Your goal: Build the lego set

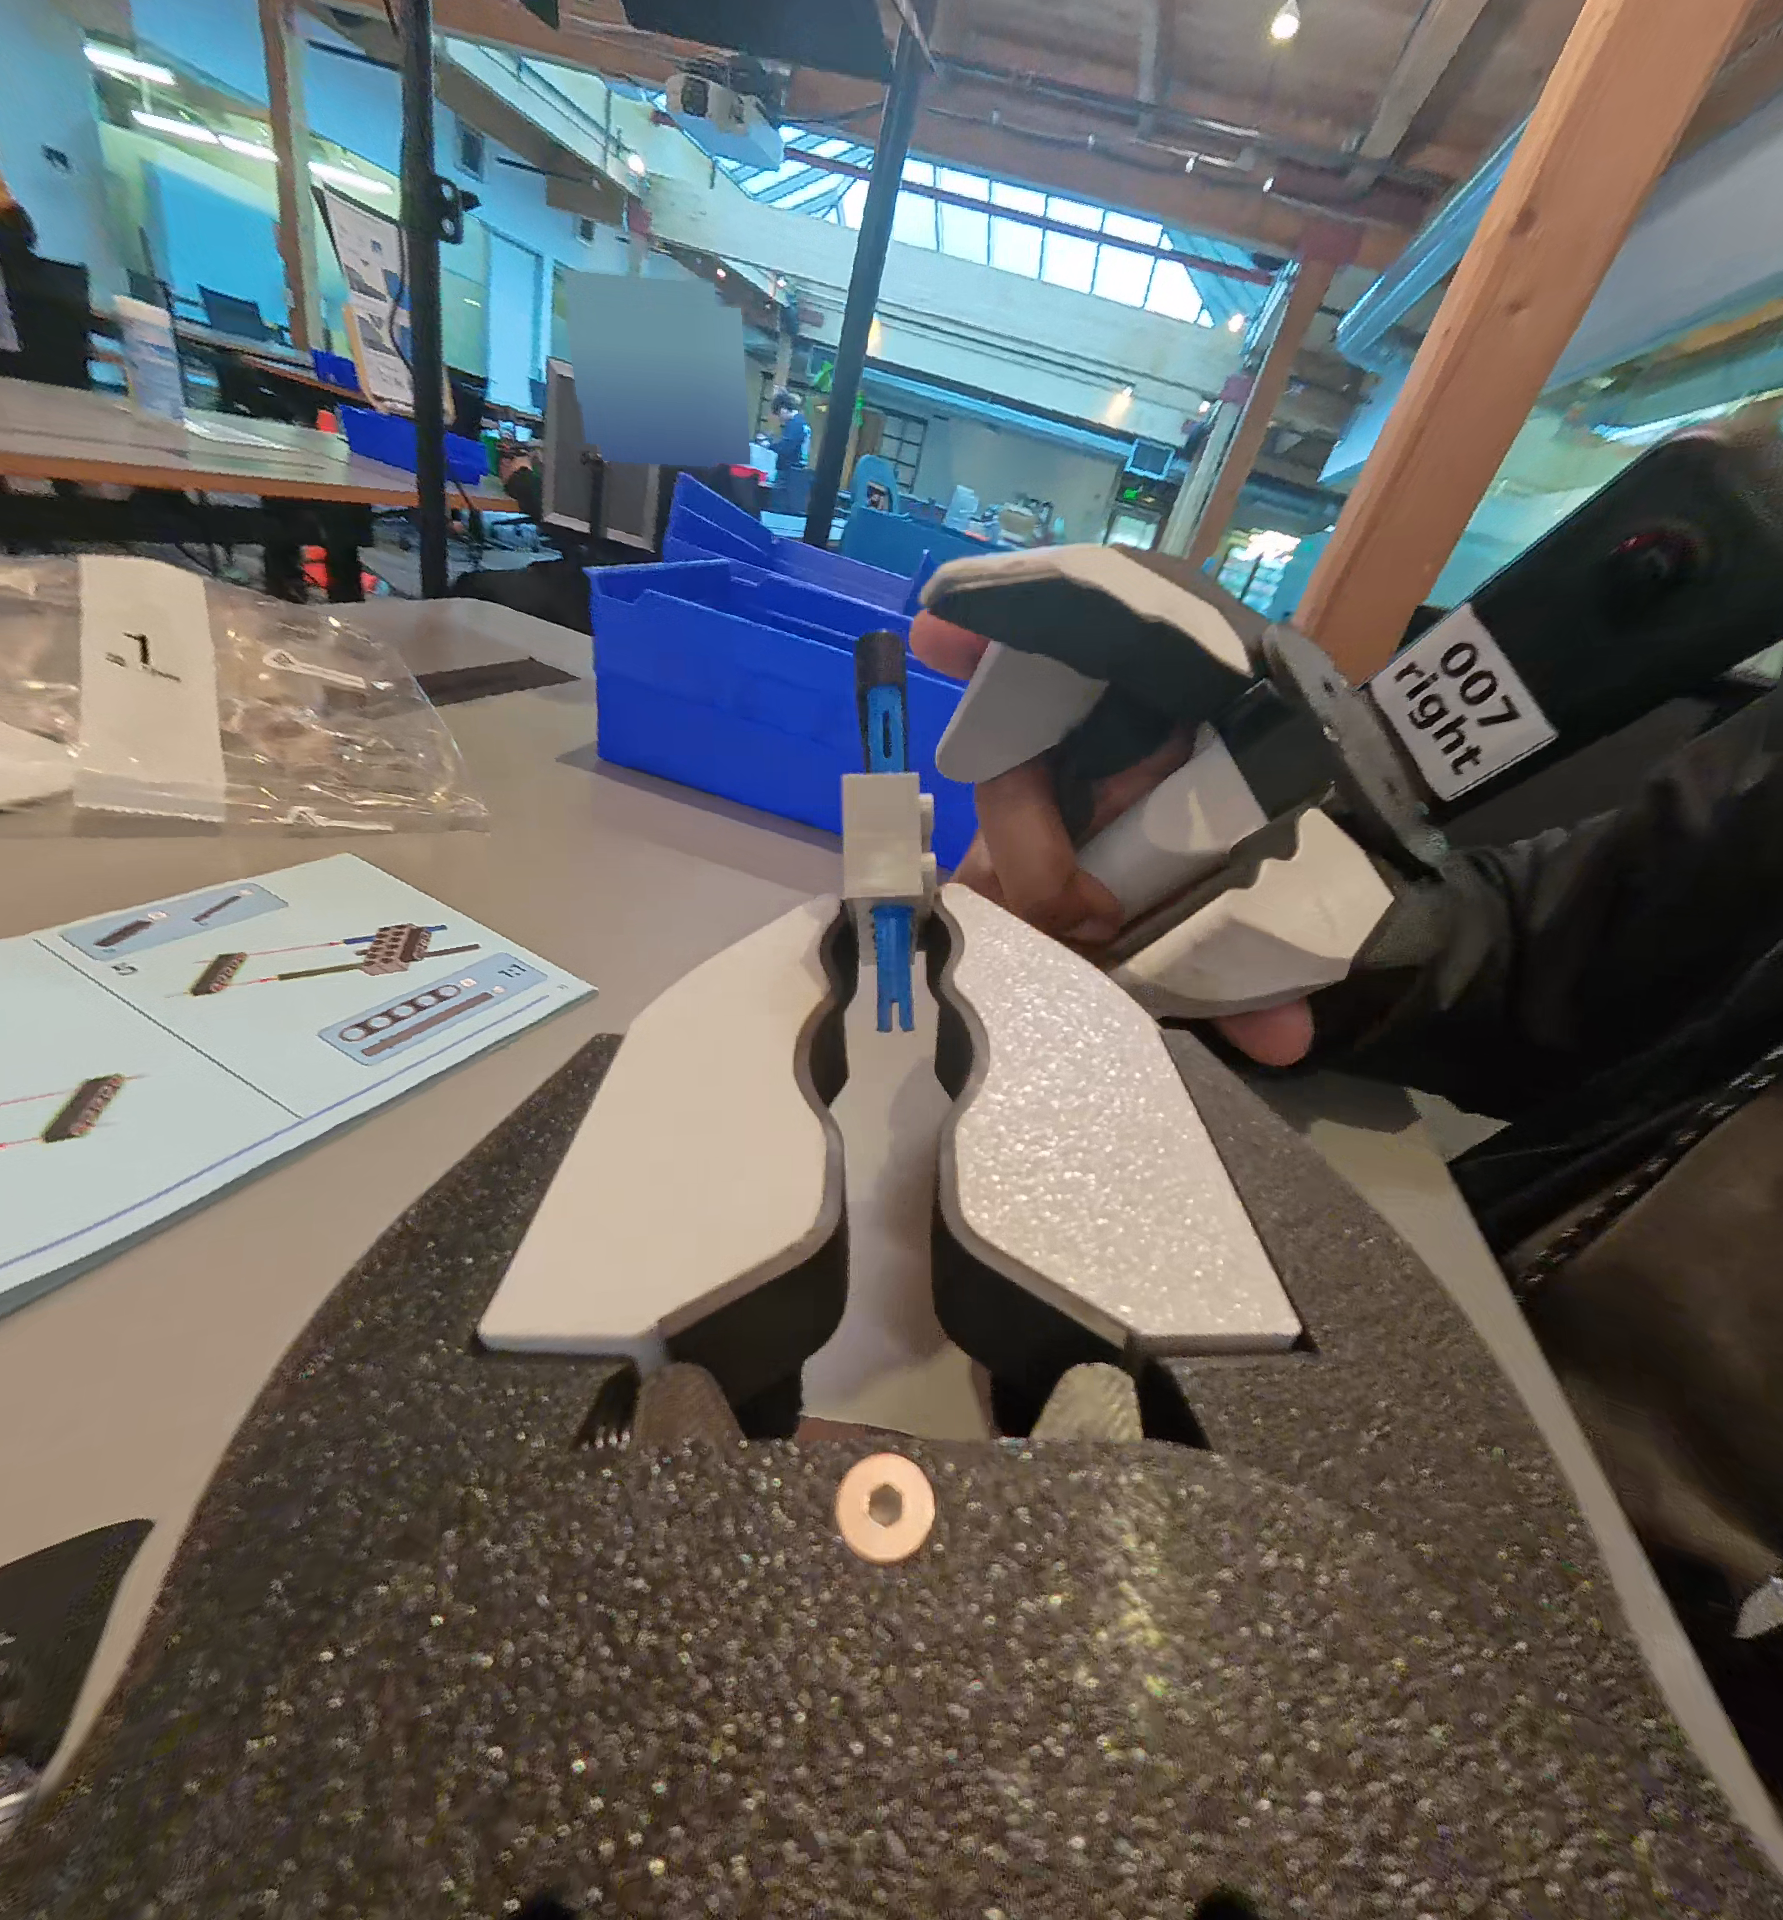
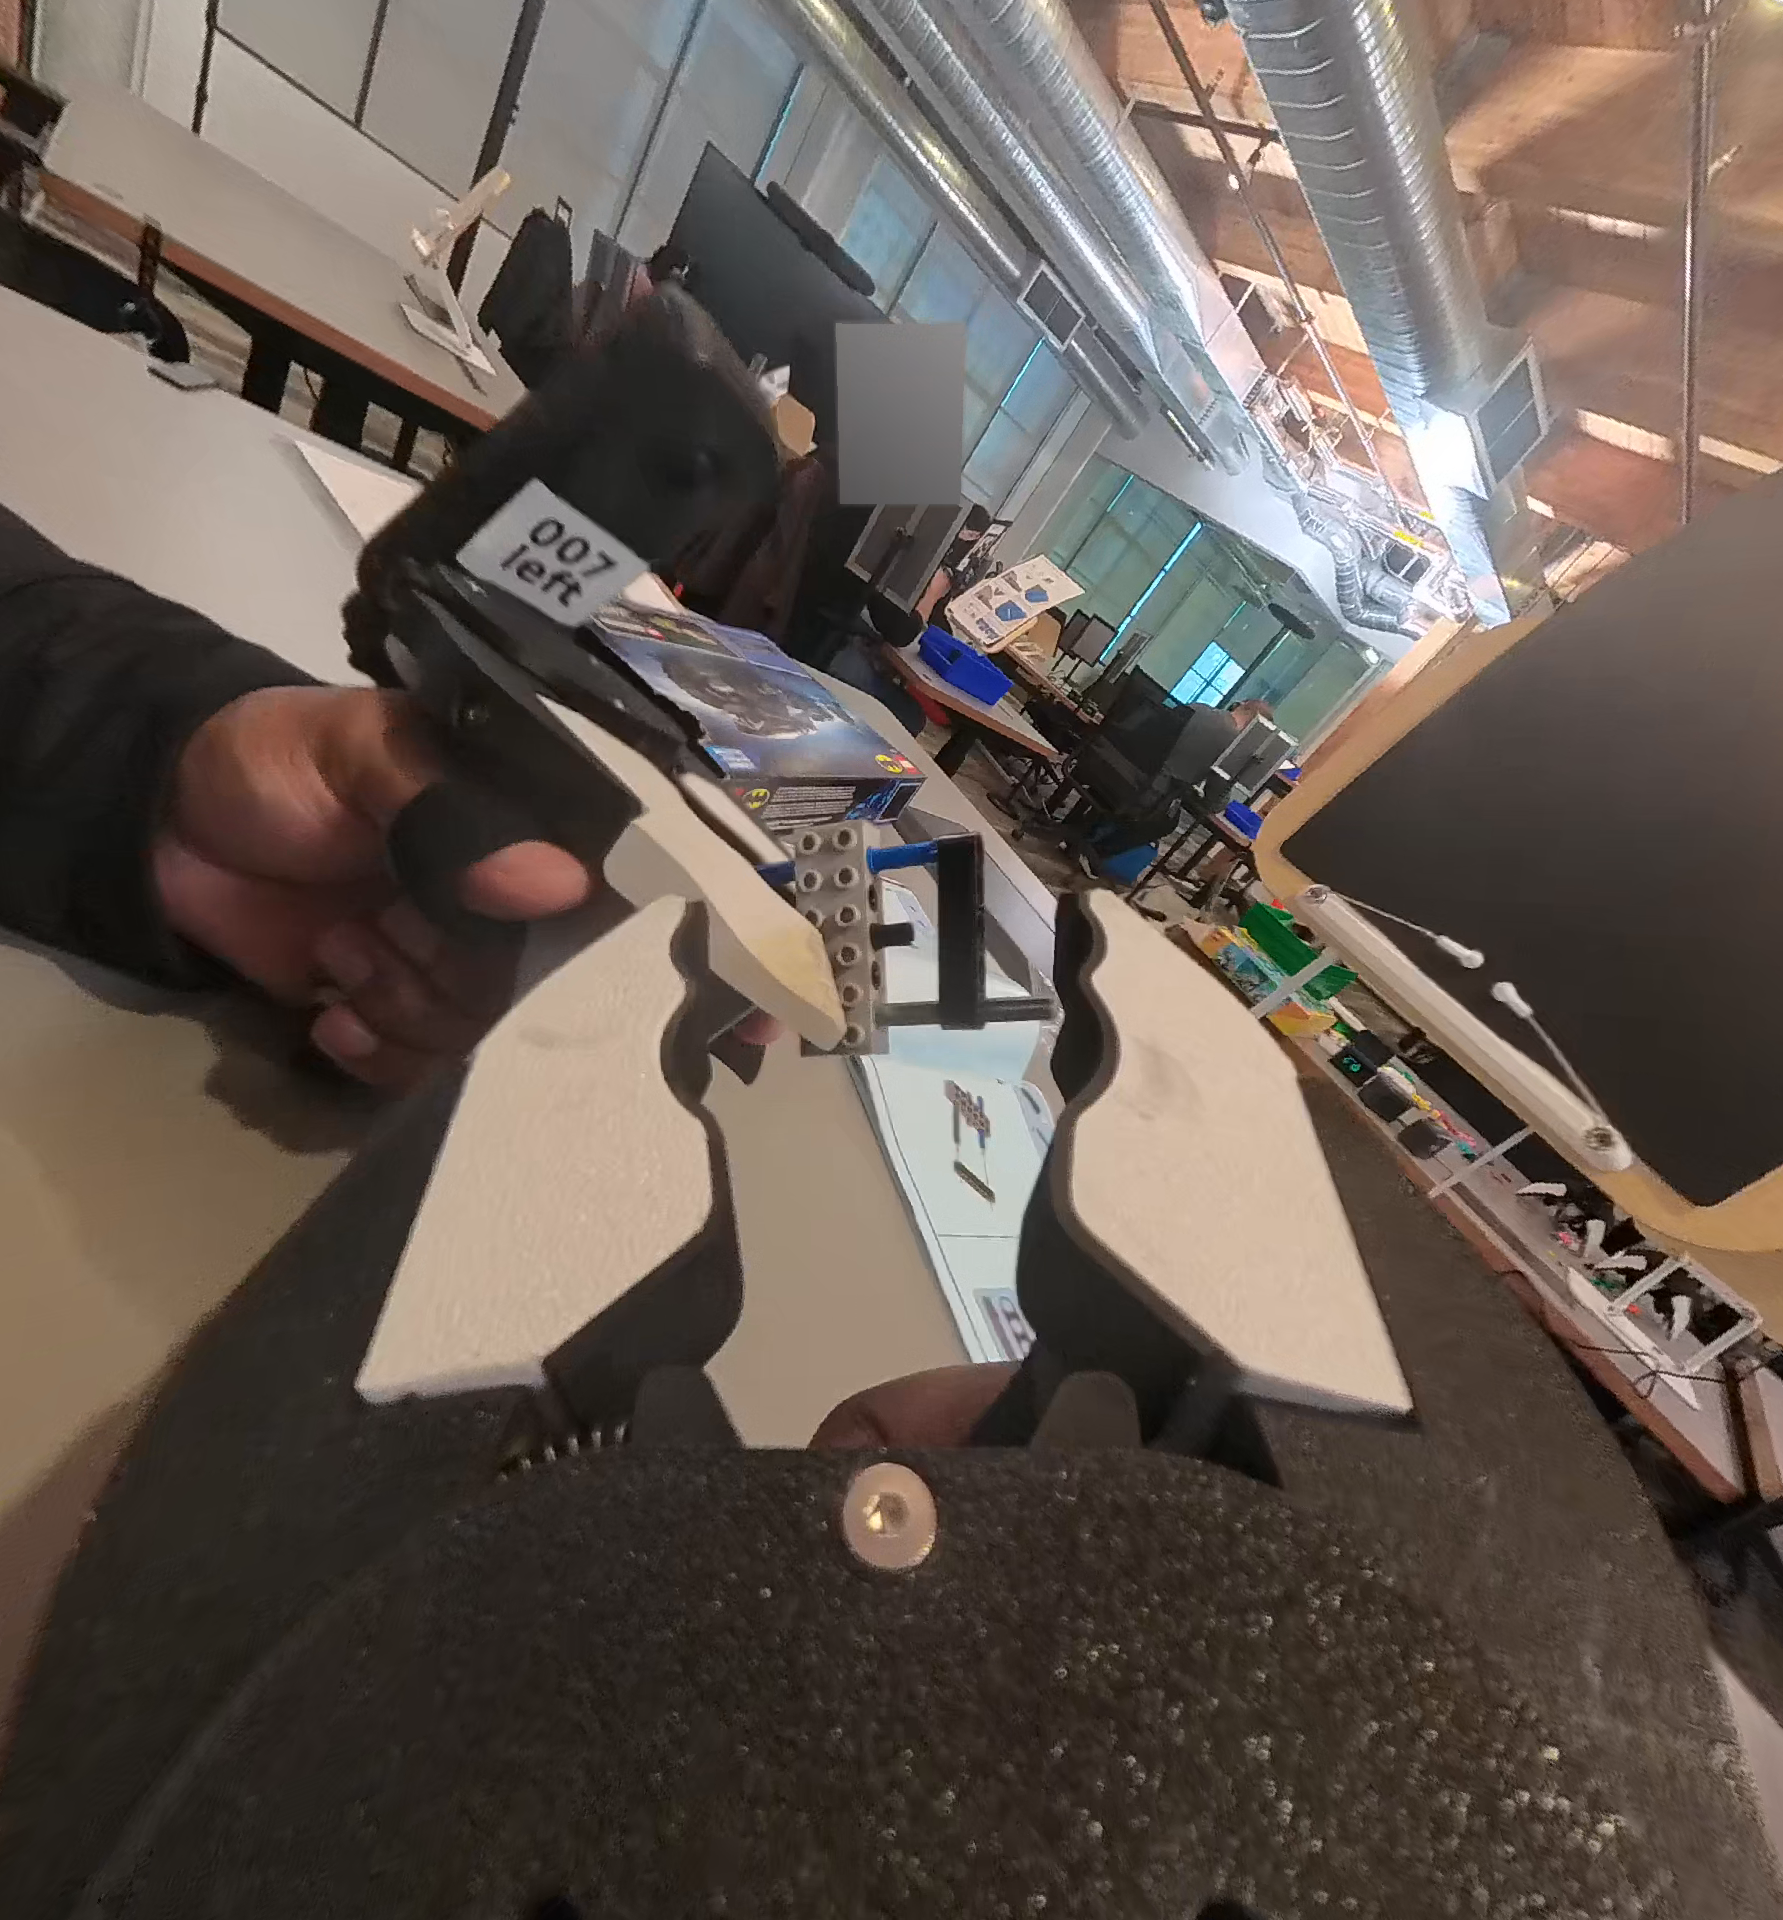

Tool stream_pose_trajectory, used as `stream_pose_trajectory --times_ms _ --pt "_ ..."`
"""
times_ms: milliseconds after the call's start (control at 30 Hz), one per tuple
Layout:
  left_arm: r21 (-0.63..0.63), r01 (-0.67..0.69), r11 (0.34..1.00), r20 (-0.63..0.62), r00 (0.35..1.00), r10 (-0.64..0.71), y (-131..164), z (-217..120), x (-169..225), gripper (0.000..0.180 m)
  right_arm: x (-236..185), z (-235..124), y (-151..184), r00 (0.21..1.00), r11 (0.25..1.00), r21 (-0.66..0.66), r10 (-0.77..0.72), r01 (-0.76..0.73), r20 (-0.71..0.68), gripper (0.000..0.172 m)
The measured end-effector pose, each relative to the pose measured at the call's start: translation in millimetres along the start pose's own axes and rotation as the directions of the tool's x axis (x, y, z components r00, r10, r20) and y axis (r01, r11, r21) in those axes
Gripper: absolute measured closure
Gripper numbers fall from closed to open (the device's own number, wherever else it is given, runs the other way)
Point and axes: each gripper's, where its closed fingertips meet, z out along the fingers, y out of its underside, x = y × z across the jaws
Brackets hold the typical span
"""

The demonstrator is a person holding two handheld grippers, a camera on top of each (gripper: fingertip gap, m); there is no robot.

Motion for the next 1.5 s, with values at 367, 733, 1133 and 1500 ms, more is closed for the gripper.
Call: stream_pose_trajectory --times_ms 367,733,1133,1500 --pt "-0.069 -0.266 0.961 0.109 0.956 0.272 4.8 4.5 3.2 0.169 -1.3 -4.7 -9.2 0.991 0.998 0.025 0.06 -0.063 0.12 0.114" --pt "-0.149 -0.379 0.913 0.011 0.923 0.385 18.3 4.9 13.7 0.169 5.3 -19.0 -2.6 0.865 0.98 -0.135 0.195 -0.149 0.463 0.132" --pt "-0.202 -0.404 0.892 -0.041 0.914 0.405 27.9 5.1 18.8 0.169 -8.9 -20.4 5.2 0.823 0.973 -0.164 0.226 -0.163 0.522 0.153" --pt "-0.267 -0.415 0.87 -0.077 0.909 0.41 37.5 4.1 20.0 0.169 -22.1 -24.0 14.1 0.788 0.968 -0.207 0.237 -0.141 0.568 0.163"
